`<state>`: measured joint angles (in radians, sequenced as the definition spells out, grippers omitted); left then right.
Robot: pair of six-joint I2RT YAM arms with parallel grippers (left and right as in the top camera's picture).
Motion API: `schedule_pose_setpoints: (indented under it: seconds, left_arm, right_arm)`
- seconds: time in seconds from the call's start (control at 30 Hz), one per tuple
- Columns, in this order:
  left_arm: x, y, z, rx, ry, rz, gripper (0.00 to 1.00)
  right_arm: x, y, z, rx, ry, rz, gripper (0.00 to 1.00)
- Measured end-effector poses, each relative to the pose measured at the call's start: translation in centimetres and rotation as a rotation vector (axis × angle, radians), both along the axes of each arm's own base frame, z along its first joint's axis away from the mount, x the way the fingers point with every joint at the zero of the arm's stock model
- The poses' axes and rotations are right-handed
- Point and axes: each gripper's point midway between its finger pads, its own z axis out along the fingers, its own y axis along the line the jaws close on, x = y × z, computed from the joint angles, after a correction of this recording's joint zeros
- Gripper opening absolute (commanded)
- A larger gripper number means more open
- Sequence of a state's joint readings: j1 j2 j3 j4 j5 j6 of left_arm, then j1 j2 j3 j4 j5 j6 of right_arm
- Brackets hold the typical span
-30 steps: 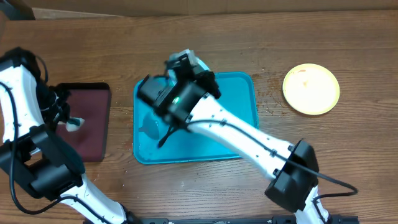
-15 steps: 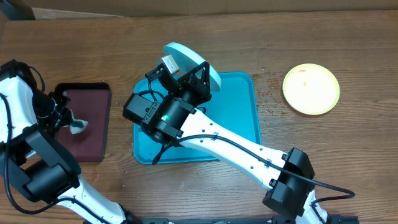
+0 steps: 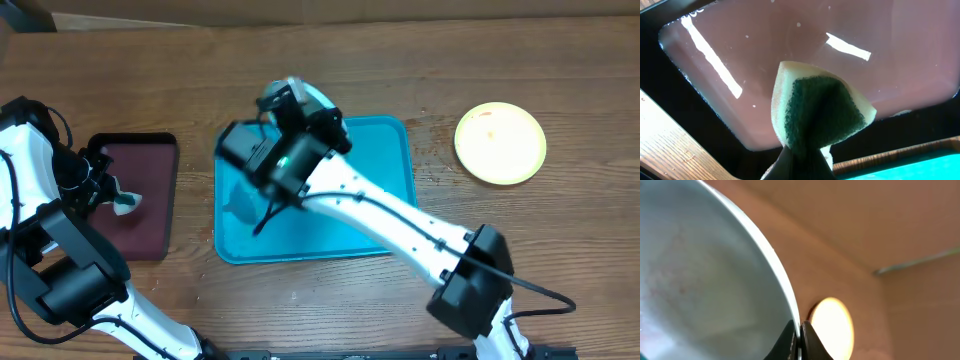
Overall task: Clean dirty plates on tray and stack at the side
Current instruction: 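Lift the white plate with the right gripper and stack it on the yellow plate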
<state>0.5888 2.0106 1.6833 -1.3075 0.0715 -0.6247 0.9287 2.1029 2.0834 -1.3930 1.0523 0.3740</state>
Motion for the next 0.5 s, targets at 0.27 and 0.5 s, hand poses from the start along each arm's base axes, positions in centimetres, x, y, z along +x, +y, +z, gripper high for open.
schedule_pose_setpoints:
  seconds: [0.27, 0.5]
  left_arm:
    - [0.0, 0.0, 0.0, -0.001, 0.001, 0.000, 0.04]
    - [-0.1, -0.1, -0.1, -0.002, 0.002, 0.000, 0.04]
  right_arm:
    - [3.5, -7.7, -4.8, 0.317, 0.225, -0.277, 0.04]
    - [6.0, -17.8, -7.9, 0.717, 0.402, -0.597, 0.04]
